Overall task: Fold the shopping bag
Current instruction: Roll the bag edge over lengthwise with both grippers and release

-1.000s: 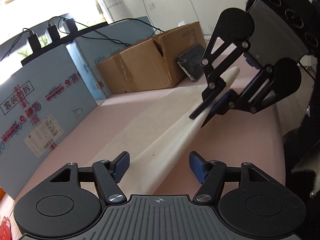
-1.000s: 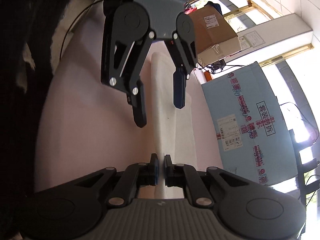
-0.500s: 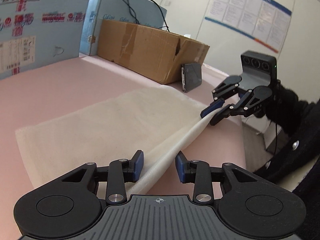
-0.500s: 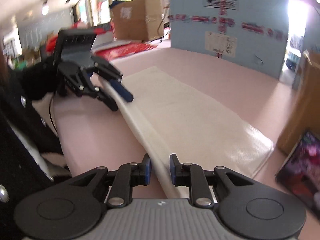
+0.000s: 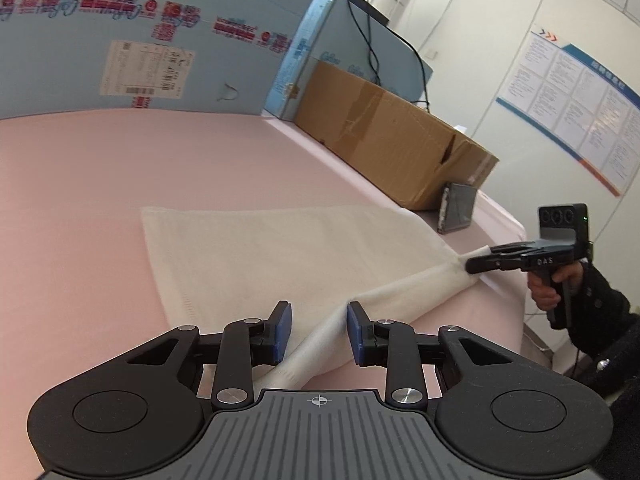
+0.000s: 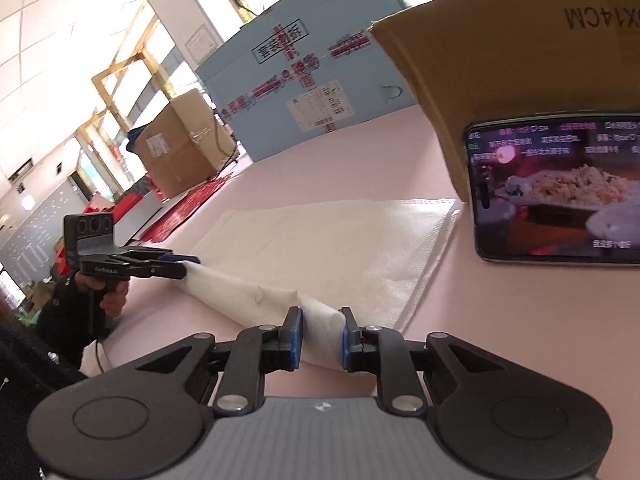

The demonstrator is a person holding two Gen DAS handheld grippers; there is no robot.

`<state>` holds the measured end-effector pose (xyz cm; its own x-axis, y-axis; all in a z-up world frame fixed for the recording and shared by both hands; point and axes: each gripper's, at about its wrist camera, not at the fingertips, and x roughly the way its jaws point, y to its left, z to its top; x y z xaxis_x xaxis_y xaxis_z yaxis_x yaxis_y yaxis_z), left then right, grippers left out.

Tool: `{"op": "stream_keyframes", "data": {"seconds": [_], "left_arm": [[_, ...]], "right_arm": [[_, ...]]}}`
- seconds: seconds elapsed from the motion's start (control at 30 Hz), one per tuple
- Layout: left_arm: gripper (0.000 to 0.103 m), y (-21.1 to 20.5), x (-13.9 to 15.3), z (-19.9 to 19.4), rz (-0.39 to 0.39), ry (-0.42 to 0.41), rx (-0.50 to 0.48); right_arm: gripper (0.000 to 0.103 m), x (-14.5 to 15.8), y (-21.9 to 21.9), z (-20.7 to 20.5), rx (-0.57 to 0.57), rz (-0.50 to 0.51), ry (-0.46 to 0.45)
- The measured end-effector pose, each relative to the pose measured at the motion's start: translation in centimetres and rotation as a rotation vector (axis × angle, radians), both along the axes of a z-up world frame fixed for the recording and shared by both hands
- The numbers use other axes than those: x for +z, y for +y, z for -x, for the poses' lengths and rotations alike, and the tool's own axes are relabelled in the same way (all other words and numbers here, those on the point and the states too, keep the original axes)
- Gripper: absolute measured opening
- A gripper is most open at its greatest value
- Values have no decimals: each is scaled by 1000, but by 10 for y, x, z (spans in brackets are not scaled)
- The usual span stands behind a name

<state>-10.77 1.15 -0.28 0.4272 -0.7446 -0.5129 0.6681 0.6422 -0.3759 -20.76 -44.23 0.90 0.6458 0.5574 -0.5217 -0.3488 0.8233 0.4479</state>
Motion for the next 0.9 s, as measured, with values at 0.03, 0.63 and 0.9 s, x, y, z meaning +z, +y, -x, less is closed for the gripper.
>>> {"op": "stream_keyframes", "data": {"seconds": [0.03, 0.63, 0.9], "left_arm": [[29, 2, 0, 2, -17, -12, 22], [58, -13, 14, 25, -405, -322, 230], [51, -37, 57, 74, -315, -572, 335]], "right_arm": [[19, 1, 3, 1, -26, 25, -8], [17, -8, 93, 30, -94, 653, -288], [17, -9, 97, 37, -91, 690, -312]]}}
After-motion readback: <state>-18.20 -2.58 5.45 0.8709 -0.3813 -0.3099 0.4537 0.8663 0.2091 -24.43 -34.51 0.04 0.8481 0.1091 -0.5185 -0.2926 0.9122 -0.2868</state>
